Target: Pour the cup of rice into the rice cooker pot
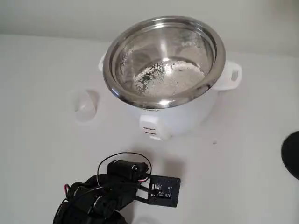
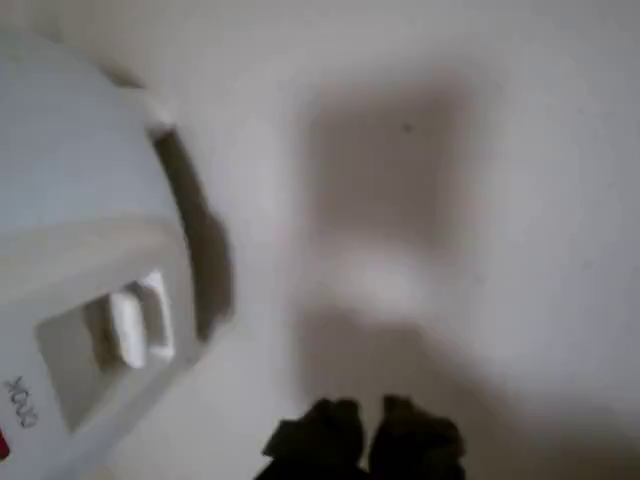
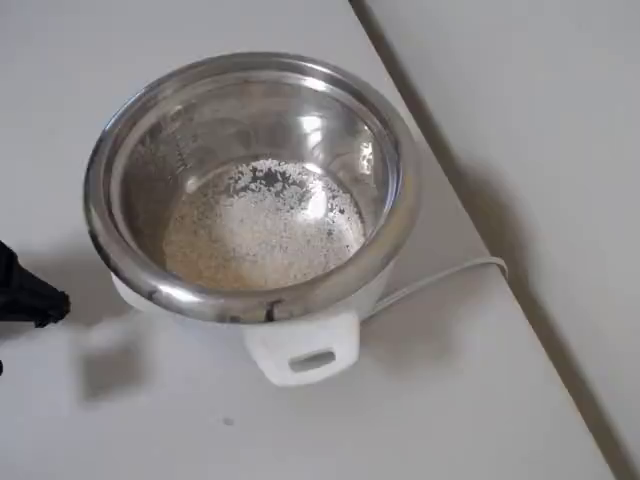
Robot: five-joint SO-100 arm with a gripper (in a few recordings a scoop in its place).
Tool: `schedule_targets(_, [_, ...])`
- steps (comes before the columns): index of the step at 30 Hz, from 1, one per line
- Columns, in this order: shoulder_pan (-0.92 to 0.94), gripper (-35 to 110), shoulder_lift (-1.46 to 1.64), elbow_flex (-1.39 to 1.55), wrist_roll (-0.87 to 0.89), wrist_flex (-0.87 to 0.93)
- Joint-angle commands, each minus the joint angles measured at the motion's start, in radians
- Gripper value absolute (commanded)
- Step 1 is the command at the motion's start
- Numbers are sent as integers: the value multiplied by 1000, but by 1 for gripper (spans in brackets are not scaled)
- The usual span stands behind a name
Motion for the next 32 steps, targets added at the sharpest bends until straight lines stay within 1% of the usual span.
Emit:
schedule_targets(1, [-11,3,9,-6,-8,2])
schedule_targets(32, [-11,3,9,-6,-8,2])
